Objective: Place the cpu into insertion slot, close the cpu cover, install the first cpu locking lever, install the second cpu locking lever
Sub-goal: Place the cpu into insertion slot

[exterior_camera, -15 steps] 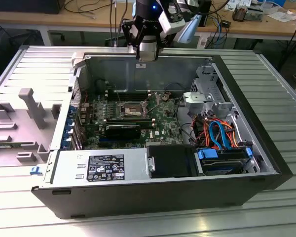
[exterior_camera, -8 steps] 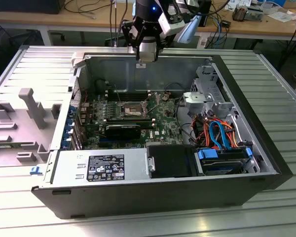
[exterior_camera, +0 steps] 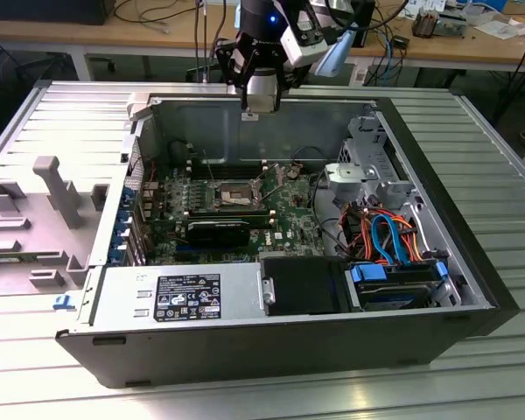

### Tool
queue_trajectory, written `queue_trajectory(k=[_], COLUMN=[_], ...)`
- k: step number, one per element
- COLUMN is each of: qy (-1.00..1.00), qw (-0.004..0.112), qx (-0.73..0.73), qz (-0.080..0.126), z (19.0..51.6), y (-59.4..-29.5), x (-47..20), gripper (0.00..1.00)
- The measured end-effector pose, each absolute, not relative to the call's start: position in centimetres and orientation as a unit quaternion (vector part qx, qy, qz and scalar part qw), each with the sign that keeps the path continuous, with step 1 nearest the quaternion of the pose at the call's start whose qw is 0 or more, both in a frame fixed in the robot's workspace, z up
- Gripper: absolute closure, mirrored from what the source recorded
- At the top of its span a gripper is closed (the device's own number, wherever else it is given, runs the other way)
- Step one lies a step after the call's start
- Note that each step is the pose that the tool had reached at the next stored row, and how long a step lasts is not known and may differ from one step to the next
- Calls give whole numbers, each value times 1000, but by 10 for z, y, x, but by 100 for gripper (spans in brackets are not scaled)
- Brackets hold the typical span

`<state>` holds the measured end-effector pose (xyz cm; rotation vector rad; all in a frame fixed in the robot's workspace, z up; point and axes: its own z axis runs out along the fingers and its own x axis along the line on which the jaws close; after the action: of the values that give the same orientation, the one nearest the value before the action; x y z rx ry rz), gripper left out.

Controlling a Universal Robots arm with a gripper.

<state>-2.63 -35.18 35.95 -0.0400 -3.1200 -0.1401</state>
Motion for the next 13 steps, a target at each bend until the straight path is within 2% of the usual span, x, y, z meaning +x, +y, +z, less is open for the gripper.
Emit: queue_trajectory(k=[4, 6, 13], qy=[-999, -999, -999], qw=[9, 9, 9], qx=[-13, -13, -13], qz=[-45, -45, -45], z=[359, 339, 337], y=[-352, -352, -352], x=[-26, -26, -26], gripper=[46, 46, 46])
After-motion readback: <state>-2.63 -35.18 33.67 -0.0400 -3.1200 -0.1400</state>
